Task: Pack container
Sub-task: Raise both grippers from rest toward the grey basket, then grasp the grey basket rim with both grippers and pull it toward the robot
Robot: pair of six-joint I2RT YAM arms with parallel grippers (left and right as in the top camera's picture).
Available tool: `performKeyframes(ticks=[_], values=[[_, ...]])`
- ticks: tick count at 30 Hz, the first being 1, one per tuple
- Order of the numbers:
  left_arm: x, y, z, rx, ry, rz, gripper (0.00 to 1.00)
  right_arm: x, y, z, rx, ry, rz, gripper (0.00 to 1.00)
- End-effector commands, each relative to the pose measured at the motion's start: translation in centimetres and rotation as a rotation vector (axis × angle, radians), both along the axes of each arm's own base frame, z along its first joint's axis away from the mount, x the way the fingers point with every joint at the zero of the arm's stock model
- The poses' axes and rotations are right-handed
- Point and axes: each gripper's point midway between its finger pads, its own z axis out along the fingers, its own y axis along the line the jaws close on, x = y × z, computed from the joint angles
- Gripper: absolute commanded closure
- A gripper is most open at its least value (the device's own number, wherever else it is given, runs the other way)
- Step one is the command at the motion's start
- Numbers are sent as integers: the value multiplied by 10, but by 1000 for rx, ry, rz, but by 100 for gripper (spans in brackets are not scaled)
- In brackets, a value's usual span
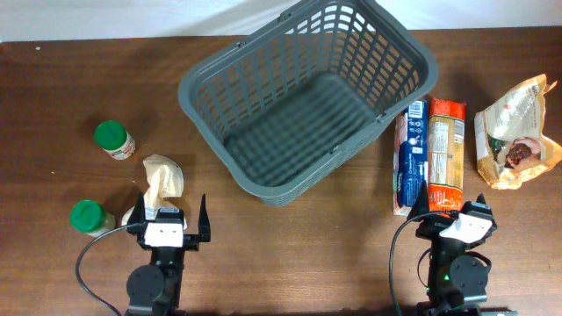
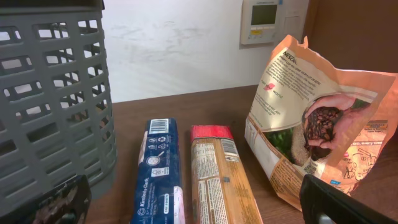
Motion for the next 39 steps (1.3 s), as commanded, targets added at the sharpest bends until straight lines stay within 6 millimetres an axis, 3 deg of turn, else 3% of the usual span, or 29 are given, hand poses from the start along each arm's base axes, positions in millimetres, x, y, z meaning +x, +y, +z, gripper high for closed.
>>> performKeyframes(ticks=[1,11,19,21,22,24,27,30,39], values=[[0,-3,0,-7,-5,-18,1,0,-1,-3,0,2,-8,1],[0,-4,0,-7,-4,-21,1,0,-1,-3,0,2,-8,1],[-2,-25,0,-24,-2,-146,1,3,11,-6,18,11,62,2],[-5,-27,25,-104,-58,-157,1,6,29,-2,25,4,167,1],[-9,-27,51,-160,-100,-158,1,5,40,10,28,-20,234,1],[-18,-25,106,-196,-69,-151,1,-5,42,61,24,-93,252,1],[-14,-24,121,-190,66,-132,1,-12,36,90,24,-69,217,1],[8,-25,153,-185,203,-112,1,-13,32,118,27,50,195,1],[74,-41,248,-177,419,-145,1,14,35,195,38,398,197,1]])
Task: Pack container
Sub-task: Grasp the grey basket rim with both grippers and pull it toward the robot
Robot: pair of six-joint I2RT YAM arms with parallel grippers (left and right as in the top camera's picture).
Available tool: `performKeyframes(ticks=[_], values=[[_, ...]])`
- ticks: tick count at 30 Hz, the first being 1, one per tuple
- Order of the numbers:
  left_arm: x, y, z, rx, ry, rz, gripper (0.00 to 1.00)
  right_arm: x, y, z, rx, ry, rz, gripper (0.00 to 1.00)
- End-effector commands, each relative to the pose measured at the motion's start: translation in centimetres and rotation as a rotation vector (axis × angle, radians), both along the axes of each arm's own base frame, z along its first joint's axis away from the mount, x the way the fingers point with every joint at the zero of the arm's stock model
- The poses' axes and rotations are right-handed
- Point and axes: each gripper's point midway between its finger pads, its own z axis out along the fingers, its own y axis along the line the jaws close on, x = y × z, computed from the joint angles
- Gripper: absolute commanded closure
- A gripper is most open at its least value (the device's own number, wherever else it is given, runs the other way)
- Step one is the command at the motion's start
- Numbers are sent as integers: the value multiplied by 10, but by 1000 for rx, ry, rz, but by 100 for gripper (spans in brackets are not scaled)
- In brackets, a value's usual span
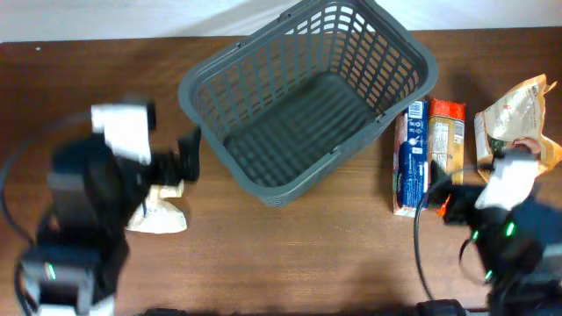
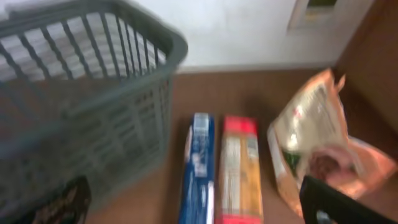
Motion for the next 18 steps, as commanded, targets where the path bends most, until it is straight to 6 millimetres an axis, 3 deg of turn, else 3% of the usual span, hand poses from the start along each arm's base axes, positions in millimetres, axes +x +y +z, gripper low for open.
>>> performKeyframes(ticks=[1,3,4,6,7,8,9,12,13,14,18], values=[[19,-6,47,-13,-7,-26,1,13,4,47,10,44,13,1],[24,-10,68,-24,-22,-47,1,16,17,63,42,87,77,2],[25,-20,87,-51,-54,-98,1,18,38,74,100,130,184,1],[23,-32,104,-81,-95,-164,1,19,51,81,137,165,246,1],[21,-35,113,-90,-123,-183,10,23,53,84,145,171,257,1],[20,-36,118,-93,-137,-191,37,26,54,85,146,172,259,12],[14,-44,121,-104,-135,-227,69,35,56,87,152,177,266,43],[-2,-68,113,-89,-90,-323,78,55,58,85,178,201,255,47],[-10,-81,108,-63,-75,-378,87,64,59,83,178,212,253,49],[-26,-107,97,-21,-41,-483,95,80,60,78,181,237,251,58],[-55,-146,67,128,33,-626,98,115,62,63,225,297,217,90]])
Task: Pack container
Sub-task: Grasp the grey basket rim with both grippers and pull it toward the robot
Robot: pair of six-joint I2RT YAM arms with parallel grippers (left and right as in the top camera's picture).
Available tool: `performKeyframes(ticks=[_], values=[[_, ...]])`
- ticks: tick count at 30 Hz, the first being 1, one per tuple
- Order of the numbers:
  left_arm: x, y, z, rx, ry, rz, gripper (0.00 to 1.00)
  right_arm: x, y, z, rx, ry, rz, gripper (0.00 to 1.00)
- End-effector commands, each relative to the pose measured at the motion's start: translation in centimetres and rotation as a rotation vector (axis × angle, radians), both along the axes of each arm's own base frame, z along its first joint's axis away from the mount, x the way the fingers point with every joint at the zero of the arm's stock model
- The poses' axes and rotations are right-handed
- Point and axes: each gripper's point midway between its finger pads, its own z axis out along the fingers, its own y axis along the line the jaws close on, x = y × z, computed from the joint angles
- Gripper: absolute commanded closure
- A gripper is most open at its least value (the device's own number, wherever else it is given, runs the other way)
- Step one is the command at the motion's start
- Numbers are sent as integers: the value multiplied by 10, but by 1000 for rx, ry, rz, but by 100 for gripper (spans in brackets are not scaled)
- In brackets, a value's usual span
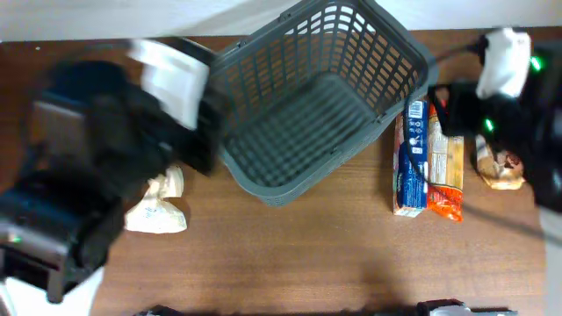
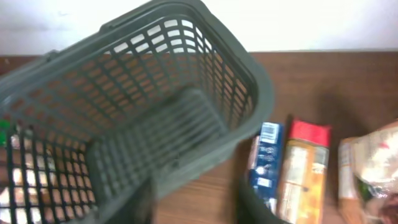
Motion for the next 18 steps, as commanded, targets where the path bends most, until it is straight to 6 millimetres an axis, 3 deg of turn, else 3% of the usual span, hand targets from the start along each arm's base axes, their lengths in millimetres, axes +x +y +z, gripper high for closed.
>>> performKeyframes(ticks=[1,3,8,18], values=[[-25,-33,-27,197,-5,-135,98,35,7,-13,53,63,-19,96],[-44,-48,-57,333,58,-197,98,55,8,-29,80,117,-49,96],[-72,-74,-103,504,171,-370,98,79,10,-57,96,188,-73,96],[-68,-96,-174,688,395,-433,98,106,11,-94,86,257,-78,96]])
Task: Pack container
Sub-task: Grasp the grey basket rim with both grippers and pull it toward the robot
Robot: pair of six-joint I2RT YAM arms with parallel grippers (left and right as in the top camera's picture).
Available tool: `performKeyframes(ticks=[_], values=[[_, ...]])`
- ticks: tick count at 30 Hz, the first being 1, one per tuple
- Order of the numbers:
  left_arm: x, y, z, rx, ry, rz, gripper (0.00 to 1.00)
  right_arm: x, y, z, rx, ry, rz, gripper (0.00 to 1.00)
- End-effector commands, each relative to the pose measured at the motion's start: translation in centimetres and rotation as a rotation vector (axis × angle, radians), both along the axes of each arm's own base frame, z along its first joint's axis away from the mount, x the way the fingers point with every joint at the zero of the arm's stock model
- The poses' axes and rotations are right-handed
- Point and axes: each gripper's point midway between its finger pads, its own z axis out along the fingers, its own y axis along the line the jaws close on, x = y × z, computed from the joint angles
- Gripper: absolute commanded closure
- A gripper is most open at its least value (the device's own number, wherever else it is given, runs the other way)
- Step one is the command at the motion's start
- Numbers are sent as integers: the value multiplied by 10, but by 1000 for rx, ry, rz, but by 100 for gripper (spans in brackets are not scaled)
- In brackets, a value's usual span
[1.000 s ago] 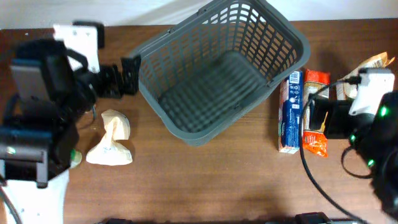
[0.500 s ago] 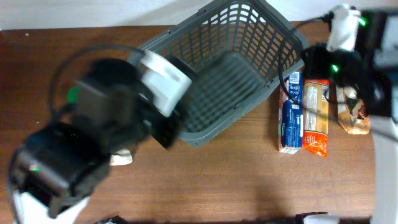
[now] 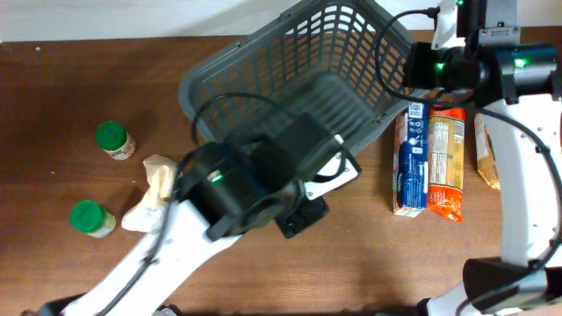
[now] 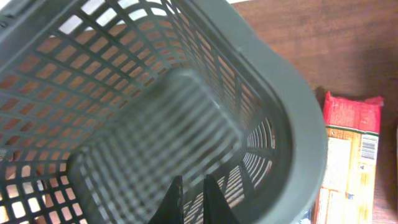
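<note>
The grey slatted basket (image 3: 263, 61) stands at the back middle of the table, with nothing visible inside. My right gripper (image 4: 191, 202) hangs over its right inner wall (image 4: 298, 124), fingers almost touching and nothing between them; from overhead it is at the right rim (image 3: 410, 72). A blue pack (image 3: 410, 158) and a red-ended orange pack (image 3: 445, 158) lie right of the basket. My left arm (image 3: 255, 184) is raised over the basket's front edge, and its fingers cannot be made out. Two green-lidded jars (image 3: 111, 139) (image 3: 88, 217) and a beige bag (image 3: 158, 184) lie at the left.
A printed orange pouch (image 3: 485, 162) lies at the far right, mostly hidden under the right arm. The red-ended pack (image 4: 351, 155) shows beside the basket rim in the right wrist view. Cables trail from both arms.
The right fingers, wider apart before, now stand close together lower over the basket's right wall. The left arm has moved from the left side to over the basket's front, uncovering the jars.
Both arms rested at the table's front edge with open grippers. Then both were raised, the left over the jars, the right over the packs. Then the right was at the basket's right rim; now it is shut there, with the left arm over the front.
</note>
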Motion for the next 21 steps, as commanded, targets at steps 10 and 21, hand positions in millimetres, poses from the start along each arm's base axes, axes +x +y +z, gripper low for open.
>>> performKeyframes(ticks=[10,21], values=[[29,-3,-67,248,87,23,98,8,4,-38,2,124,4,96],[89,69,-68,289,90,316,98,-16,2,-51,-6,235,5,96]])
